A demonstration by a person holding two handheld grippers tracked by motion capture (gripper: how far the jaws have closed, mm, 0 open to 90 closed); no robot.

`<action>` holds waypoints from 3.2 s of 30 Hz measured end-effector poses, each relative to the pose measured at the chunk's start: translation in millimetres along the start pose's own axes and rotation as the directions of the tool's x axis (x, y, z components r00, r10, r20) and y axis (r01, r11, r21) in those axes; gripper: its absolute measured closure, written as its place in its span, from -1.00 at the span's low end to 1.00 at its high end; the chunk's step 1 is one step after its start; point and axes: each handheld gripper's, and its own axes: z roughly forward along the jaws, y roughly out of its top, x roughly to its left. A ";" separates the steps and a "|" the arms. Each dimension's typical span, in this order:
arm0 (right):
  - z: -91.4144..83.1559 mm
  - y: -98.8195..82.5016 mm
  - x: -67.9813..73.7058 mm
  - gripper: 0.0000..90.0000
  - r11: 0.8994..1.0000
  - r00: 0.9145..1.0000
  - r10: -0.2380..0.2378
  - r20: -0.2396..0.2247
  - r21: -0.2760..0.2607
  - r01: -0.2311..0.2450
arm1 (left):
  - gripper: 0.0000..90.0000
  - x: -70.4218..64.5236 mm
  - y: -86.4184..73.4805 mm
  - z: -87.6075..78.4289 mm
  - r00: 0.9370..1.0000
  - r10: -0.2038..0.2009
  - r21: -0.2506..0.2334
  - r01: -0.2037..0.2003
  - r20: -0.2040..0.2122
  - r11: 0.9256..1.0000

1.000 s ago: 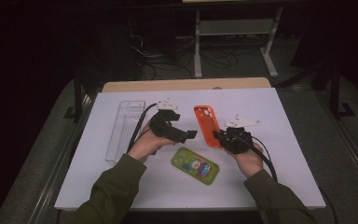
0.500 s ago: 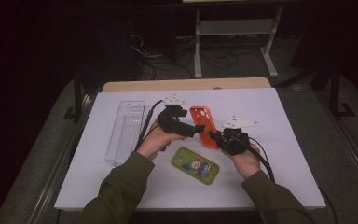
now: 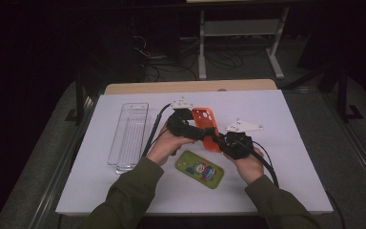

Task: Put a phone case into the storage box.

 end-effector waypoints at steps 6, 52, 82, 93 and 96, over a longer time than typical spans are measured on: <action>2.4 -0.9 3.1 0.83 1.000 1.000 -0.013 0.012 -0.004 0.013 | -1.00 -0.5 -0.2 -0.6 0.999 -0.017 -0.040 0.016 -0.032 0.999; 17.3 -8.5 18.3 0.79 0.998 0.998 -0.060 0.015 0.038 0.059 | -0.65 1.3 -2.8 -7.8 0.995 -0.095 -0.112 0.090 -0.033 0.990; -11.4 -33.5 -22.8 -0.78 0.995 0.996 -0.058 -0.073 0.078 0.064 | -0.65 12.2 2.7 -26.4 0.995 -0.040 -0.130 0.028 -0.087 0.991; -33.7 -63.3 -38.4 -0.99 0.991 0.996 -0.061 -0.068 0.114 0.068 | -0.65 15.5 5.8 -34.2 0.993 -0.023 -0.131 0.008 -0.114 0.991; -37.7 -70.1 -38.4 -0.99 0.991 0.996 -0.056 -0.071 0.120 0.064 | -0.65 16.4 7.3 -36.5 0.992 -0.014 -0.135 -0.003 -0.125 0.991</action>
